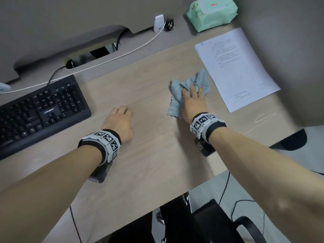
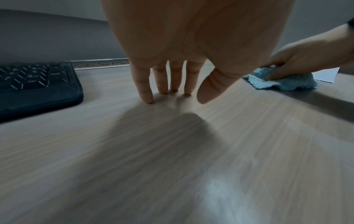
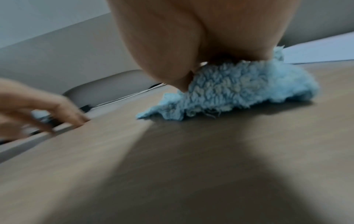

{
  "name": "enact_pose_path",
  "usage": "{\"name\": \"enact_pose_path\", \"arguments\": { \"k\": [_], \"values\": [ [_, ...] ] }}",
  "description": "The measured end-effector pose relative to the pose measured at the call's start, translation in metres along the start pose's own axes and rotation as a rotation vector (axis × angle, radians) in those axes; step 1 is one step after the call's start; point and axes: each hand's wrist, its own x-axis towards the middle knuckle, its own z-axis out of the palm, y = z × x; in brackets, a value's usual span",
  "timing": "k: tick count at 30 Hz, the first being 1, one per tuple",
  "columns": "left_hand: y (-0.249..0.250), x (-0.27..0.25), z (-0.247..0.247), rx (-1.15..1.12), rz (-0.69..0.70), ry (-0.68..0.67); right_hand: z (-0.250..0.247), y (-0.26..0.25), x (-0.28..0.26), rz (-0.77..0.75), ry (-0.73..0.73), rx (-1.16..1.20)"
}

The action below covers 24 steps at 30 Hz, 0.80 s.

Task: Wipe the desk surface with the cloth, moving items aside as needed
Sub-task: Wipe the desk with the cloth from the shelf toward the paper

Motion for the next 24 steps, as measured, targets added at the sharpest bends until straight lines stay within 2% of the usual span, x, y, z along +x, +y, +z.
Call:
{"name": "enact_pose_path", "arguments": {
  "k": [2,4,9,12,14,16,19,22,24],
  "values": [
    [0.001,0.001,-0.001,-0.005,-0.003,-0.001,0.005,-0.007,-0.013,-0.182,-0.007,-0.016],
    [0.002,0.002,-0.003,-0.017,-0.008,-0.003,0.002,0.001,-0.019,-0.262,0.006,0.012],
    [0.003,0.008,-0.01,-0.055,-0.045,0.006,-0.041,0.019,0.021,-0.227,0.197,0.054],
    [0.007,0.008,-0.009,-0.051,-0.082,-0.006,-0.051,0.026,0.057,-0.21,0.105,0.026],
    [0.009,0.008,-0.008,-0.038,-0.081,-0.011,-0.043,0.033,0.06,-0.179,0.016,-0.039],
    [0.009,0.007,-0.007,-0.023,-0.079,-0.021,-0.027,0.039,0.041,-0.132,-0.011,-0.128],
    [0.006,0.004,-0.005,-0.002,-0.05,-0.002,-0.002,0.039,-0.019,-0.032,0.009,-0.122],
    [0.004,0.002,-0.004,-0.009,-0.011,0.022,0.014,0.037,-0.074,-0.063,-0.006,-0.132],
    [0.003,0.001,-0.005,-0.004,0.01,0.027,0.013,0.042,-0.085,-0.085,-0.028,-0.058]
  ]
}}
